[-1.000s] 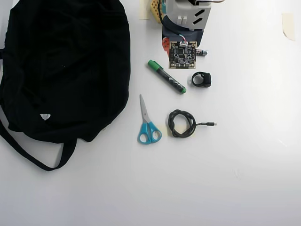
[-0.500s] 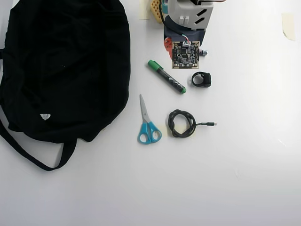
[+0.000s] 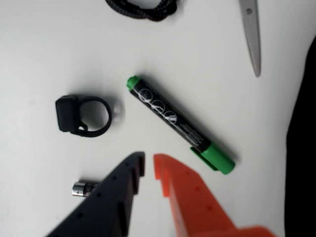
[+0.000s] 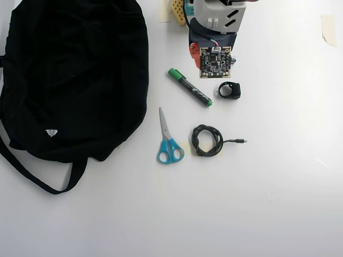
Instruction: Put the green marker into the black bag
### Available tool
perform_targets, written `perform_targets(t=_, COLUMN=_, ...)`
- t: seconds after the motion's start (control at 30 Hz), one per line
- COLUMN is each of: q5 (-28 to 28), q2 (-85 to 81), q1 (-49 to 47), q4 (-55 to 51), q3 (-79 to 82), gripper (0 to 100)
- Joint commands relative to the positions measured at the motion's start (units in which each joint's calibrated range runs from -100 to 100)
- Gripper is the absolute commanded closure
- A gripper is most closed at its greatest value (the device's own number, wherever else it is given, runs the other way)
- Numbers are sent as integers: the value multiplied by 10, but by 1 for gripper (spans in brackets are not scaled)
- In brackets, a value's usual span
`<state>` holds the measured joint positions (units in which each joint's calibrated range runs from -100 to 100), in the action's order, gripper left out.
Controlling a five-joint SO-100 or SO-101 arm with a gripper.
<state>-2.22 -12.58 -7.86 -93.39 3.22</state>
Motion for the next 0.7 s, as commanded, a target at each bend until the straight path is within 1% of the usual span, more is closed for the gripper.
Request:
perform_targets(t=0.0, q5=4, q2=-9, q1=-6, q4=-3, q3=-13, gripper=98)
perform_targets(t=0.07, q5=16, q2=-9, q1=-6, q4=-3, q3=-13, gripper=98)
perform_targets(t=0.2, q5=64, q2=-13, q1=2, q4=-5, q3=-12, gripper=98)
perform_targets(t=0.3, q5=79, q2=-14, q1=2, q4=-16, q3=-9, gripper=98)
perform_targets(t=0.67, q5=163, q2=-14, q1=46, q4=-18, q3=75, gripper=98)
